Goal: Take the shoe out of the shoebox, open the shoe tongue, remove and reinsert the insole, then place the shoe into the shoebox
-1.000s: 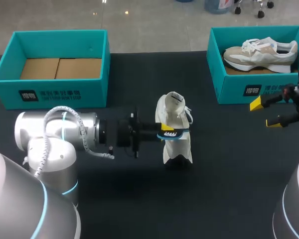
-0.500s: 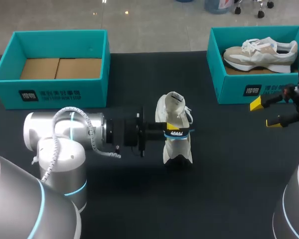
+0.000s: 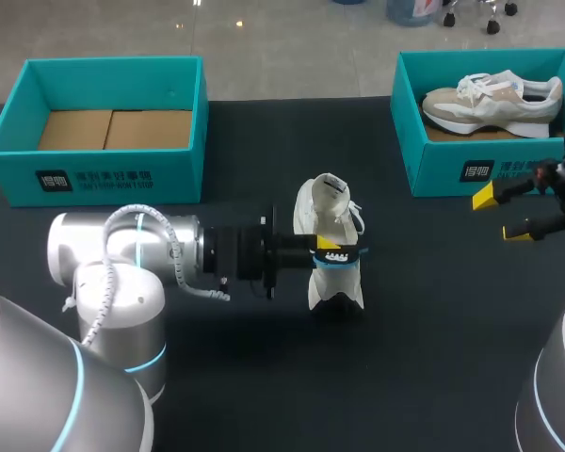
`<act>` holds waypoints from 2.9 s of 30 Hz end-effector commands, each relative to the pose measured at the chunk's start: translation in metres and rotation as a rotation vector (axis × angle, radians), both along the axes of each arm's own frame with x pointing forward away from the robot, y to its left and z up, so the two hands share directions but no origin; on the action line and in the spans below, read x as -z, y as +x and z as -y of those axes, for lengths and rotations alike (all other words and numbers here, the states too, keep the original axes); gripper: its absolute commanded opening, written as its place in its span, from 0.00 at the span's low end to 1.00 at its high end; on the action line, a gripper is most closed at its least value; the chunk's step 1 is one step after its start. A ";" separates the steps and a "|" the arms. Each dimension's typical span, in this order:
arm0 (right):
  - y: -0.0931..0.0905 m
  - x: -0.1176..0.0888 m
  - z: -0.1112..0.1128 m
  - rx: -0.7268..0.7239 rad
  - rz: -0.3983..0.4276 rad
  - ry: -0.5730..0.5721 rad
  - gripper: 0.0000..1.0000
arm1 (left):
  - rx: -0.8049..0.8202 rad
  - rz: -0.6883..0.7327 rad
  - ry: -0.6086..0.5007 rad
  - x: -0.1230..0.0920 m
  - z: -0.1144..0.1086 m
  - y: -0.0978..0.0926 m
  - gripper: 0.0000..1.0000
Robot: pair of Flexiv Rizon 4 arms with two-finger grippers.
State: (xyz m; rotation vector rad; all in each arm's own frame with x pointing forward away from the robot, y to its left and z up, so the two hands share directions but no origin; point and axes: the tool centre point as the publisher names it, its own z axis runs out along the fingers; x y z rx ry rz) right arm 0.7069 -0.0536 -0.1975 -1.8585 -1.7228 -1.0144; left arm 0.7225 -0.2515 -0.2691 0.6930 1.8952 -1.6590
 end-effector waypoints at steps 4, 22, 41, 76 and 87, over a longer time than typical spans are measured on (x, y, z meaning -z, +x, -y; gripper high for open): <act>-0.001 0.000 -0.001 0.002 -0.001 -0.003 1.00 | -0.010 0.005 -0.003 0.009 0.005 0.007 0.00; -0.001 0.000 -0.001 0.002 -0.001 -0.003 1.00 | -0.099 -0.055 -0.005 0.024 0.004 0.026 0.00; -0.001 0.000 -0.001 0.002 -0.001 -0.003 1.00 | -0.149 -0.056 0.042 0.046 0.009 0.052 0.00; -0.001 0.000 -0.001 0.002 -0.001 -0.003 1.00 | -0.152 -0.014 0.121 0.055 -0.007 0.041 0.00; -0.001 0.000 -0.001 0.002 -0.001 -0.003 1.00 | -0.201 0.003 0.144 0.069 -0.003 0.063 0.00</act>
